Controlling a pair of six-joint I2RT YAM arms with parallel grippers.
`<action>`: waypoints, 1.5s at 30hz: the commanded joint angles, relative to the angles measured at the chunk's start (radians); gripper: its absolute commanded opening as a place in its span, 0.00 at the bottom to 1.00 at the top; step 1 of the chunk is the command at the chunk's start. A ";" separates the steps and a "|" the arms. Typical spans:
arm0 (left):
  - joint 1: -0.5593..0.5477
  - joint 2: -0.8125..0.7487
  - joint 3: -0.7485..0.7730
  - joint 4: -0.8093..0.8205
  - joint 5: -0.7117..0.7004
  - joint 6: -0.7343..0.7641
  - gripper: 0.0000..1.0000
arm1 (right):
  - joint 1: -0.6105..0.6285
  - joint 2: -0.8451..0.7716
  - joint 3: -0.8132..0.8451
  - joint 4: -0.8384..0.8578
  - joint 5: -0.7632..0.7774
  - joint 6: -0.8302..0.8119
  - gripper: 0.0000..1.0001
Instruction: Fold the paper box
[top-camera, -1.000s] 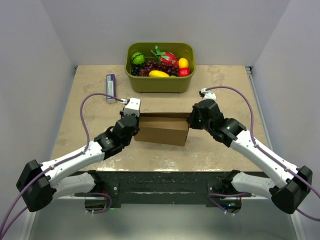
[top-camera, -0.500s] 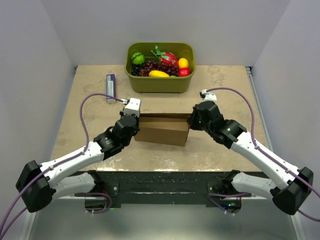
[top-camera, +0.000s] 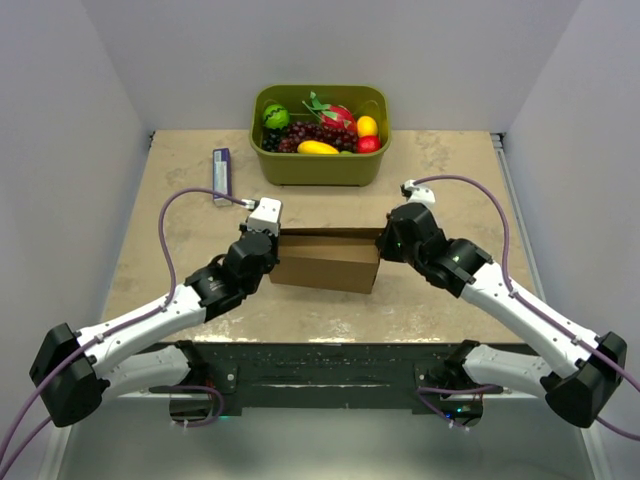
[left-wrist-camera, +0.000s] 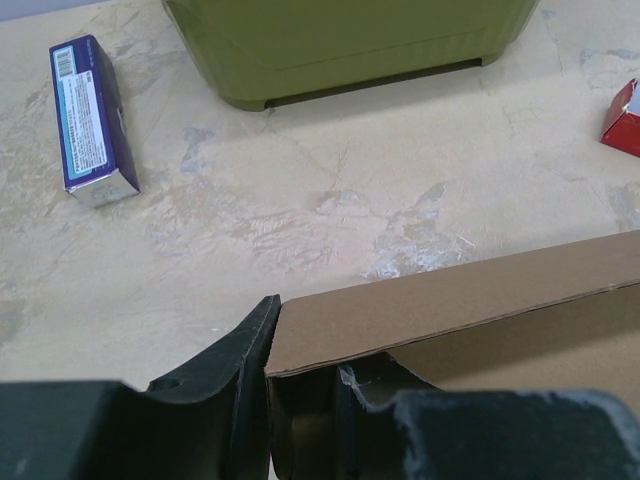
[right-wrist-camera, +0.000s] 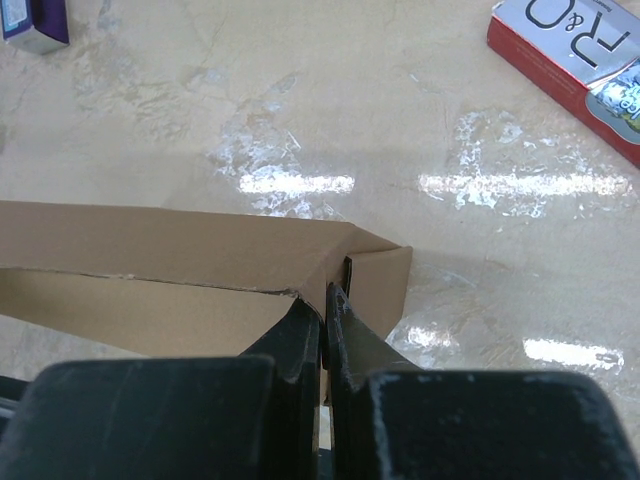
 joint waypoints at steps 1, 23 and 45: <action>-0.021 0.011 -0.041 -0.111 0.083 -0.010 0.09 | 0.009 0.059 -0.030 -0.294 0.062 0.012 0.00; -0.020 -0.185 0.064 -0.180 0.238 -0.047 0.78 | 0.009 0.023 0.021 -0.107 -0.049 0.001 0.00; 0.060 -0.182 0.149 -0.306 0.317 -0.083 0.49 | 0.009 0.023 0.042 -0.079 -0.057 -0.019 0.00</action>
